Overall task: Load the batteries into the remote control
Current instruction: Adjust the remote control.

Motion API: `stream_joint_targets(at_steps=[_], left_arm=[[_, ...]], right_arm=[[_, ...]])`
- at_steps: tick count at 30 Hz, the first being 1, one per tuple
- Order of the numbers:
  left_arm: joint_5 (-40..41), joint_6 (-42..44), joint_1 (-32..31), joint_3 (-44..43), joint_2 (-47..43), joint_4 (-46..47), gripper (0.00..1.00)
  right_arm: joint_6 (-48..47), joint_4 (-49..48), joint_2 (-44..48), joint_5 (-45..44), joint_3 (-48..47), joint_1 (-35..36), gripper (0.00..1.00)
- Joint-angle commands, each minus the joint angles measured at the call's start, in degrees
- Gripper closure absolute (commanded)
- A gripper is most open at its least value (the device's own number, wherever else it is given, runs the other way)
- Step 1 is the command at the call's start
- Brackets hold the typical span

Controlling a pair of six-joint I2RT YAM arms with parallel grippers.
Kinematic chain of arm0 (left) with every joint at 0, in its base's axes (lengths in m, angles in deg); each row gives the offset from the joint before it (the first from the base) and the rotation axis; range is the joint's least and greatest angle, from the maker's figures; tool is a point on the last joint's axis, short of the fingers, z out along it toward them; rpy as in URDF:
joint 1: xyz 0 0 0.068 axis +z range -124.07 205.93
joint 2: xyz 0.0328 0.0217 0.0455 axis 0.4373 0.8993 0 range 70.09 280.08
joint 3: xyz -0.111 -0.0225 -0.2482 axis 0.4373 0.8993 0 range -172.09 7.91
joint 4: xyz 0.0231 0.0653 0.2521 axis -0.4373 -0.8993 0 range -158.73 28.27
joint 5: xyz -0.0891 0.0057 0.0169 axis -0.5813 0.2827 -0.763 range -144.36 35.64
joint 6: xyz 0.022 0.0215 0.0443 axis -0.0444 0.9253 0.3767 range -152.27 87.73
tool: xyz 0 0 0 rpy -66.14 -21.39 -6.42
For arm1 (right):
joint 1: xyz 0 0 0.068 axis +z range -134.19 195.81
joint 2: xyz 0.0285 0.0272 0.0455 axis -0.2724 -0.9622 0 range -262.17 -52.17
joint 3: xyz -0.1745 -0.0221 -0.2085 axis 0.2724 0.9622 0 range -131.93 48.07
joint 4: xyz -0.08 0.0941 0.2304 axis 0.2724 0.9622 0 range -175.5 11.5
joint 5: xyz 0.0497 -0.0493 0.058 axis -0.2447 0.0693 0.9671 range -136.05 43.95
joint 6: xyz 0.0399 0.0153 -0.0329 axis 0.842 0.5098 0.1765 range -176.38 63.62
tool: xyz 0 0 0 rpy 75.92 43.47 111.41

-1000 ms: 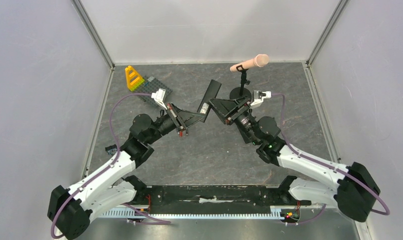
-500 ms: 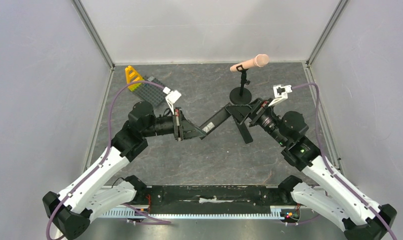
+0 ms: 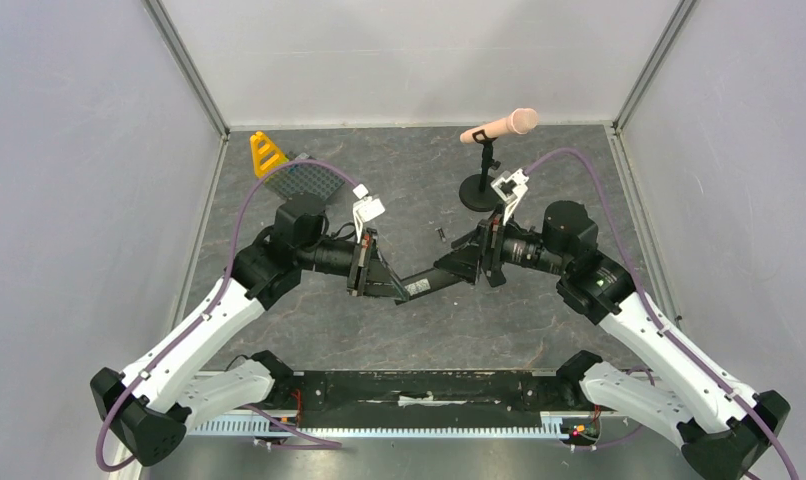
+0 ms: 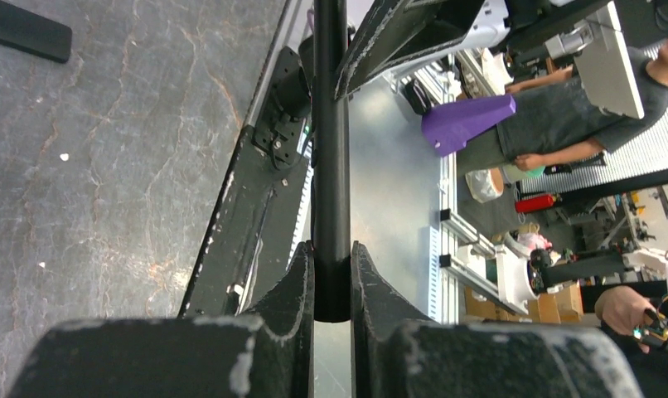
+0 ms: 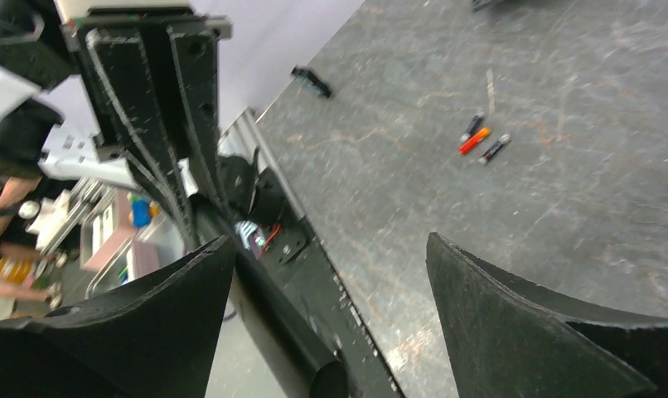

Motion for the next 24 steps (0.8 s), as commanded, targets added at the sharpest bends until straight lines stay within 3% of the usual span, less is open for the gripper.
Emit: stream_joint_targets(at_steps=[1, 5, 12, 14, 18, 21, 22, 24], left_arm=[[-3.81, 8.08, -0.09, -3.78, 0.57, -5.12, 0.98], [-4.62, 10.29, -0.07, -4.26, 0.87, -7.43, 0.98], [-6.63, 11.88, -0.07, -4.87, 1.39, -8.60, 0.98], [-6.88, 12.58, -0.07, -5.20, 1.49, -9.32, 0.98], [-7.13, 14.67, -0.07, -5.93, 1.55, -11.76, 0.98], [-7.09, 15.21, -0.08, -6.12, 1.50, -12.28, 0.98], [-7.02, 15.21, -0.07, -6.17, 1.50, -12.23, 0.93], [-6.55, 13.80, -0.09, -6.15, 1.22, -11.02, 0.70]], right_arm=[[-0.63, -1.18, 1.27, 11.11, 1.05, -0.18, 0.16], [1.56, -2.99, 1.90, 13.79, 2.78, -0.25, 0.24], [4.44, -7.30, 3.67, 18.31, 6.51, -0.31, 0.22], [6.13, -9.83, 3.87, 19.19, 7.68, -0.28, 0.31], [9.60, -14.23, 3.87, 19.22, 9.49, -0.30, 0.61], [13.12, -18.77, 4.09, 19.18, 11.49, -0.19, 0.74], [14.37, -20.23, 4.29, 18.94, 12.42, -0.25, 0.77], [17.65, -24.67, 4.81, 18.14, 14.21, -0.27, 0.80]])
